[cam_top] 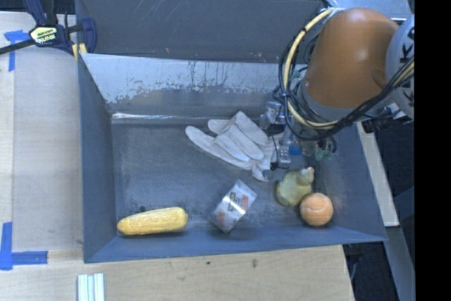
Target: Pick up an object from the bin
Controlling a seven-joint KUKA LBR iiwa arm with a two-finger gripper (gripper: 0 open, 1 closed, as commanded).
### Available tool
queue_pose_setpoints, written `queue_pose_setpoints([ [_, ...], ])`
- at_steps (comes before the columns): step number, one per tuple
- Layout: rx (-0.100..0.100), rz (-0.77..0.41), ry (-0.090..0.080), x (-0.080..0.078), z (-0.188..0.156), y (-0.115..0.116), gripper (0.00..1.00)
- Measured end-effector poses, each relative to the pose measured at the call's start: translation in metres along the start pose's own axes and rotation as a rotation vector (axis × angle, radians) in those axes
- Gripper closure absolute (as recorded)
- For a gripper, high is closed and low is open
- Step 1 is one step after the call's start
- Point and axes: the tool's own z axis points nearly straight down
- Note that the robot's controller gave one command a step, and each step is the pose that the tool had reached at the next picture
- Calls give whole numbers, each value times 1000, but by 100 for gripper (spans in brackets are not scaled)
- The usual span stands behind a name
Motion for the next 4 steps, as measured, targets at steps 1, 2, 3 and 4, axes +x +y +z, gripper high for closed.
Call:
queue_pose_setpoints([
  [1, 1, -145, -2, -2, 26, -2, 0],
  [2, -1, -404, -3, -4, 30, -40, 0],
  [3, 3, -330, -4, -17, 43, -63, 0],
  [4, -1, -220, -7, -32, 63, -53, 0],
])
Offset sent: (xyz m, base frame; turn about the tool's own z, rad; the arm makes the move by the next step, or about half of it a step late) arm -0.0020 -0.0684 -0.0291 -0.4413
